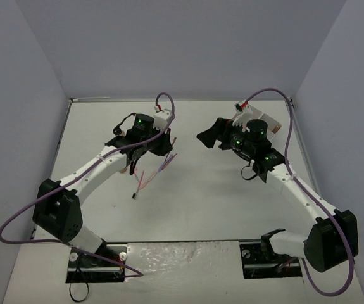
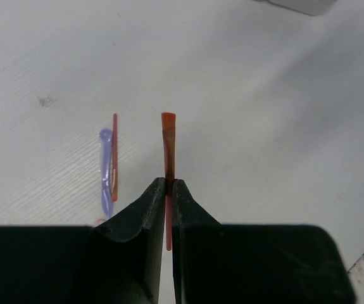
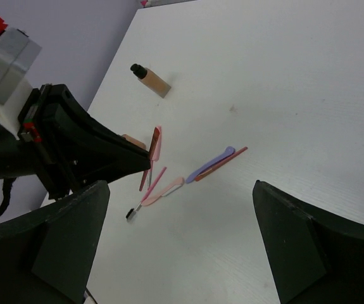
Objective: Organize the makeup
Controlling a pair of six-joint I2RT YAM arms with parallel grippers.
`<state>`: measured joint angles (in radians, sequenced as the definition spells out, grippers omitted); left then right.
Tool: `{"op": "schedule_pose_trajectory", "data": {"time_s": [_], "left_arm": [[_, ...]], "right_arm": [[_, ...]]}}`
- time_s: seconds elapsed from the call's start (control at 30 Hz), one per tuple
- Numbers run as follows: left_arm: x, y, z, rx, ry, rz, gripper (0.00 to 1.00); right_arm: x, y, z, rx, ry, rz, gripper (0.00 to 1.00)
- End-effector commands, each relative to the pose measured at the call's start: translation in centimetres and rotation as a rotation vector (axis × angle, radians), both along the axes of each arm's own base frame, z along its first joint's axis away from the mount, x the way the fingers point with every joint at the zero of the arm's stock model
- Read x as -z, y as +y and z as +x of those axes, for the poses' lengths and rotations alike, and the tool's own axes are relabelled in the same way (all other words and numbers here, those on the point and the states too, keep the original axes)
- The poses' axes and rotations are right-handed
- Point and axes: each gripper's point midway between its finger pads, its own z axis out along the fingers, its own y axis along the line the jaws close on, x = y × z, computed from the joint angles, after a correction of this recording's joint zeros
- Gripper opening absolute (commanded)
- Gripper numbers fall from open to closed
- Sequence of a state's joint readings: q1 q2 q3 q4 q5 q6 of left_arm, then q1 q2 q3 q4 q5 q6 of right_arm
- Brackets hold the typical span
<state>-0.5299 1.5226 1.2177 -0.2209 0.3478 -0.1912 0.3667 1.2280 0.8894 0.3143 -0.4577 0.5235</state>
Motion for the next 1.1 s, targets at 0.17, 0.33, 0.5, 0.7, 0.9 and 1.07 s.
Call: {"op": "schedule_pose_trajectory", "data": {"time_s": [0.17, 0.33, 0.5, 0.7, 0.9, 1.07], "left_arm": [[-9.6, -4.1, -1.8, 0.057, -0.145, -0.297, 0.0], [-11.2, -4.6, -2.2, 0.081, -0.174, -0.34, 0.0], [-11.5, -4.7, -2.7, 0.093, -0.176, -0.356, 0.0], [-11.5, -4.6, -3.0, 0.1, -0.176, -0.357, 0.0], [-11.6, -4.6, -2.8, 0.089, -0.181, -0.358, 0.0], [-11.7, -4.7, -2.7, 0.086, -0.174, -0.367, 0.0]], "right_arm": [[-5.3, 4.9, 1.3, -0.067, -0.143, 0.089, 0.89], [-5.1, 6.4, 1.5, -0.081, -0.158, 0.068, 0.86], [-4.8, 7.0, 1.8, -0.08, -0.163, 0.059, 0.81], [-4.5, 7.7, 1.8, -0.089, -0.164, 0.049, 0.63], [-4.3, 8.3, 1.4, -0.113, -0.162, 0.046, 0.43], [-4.1, 8.4, 1.0, -0.127, -0.163, 0.031, 0.24]]}}
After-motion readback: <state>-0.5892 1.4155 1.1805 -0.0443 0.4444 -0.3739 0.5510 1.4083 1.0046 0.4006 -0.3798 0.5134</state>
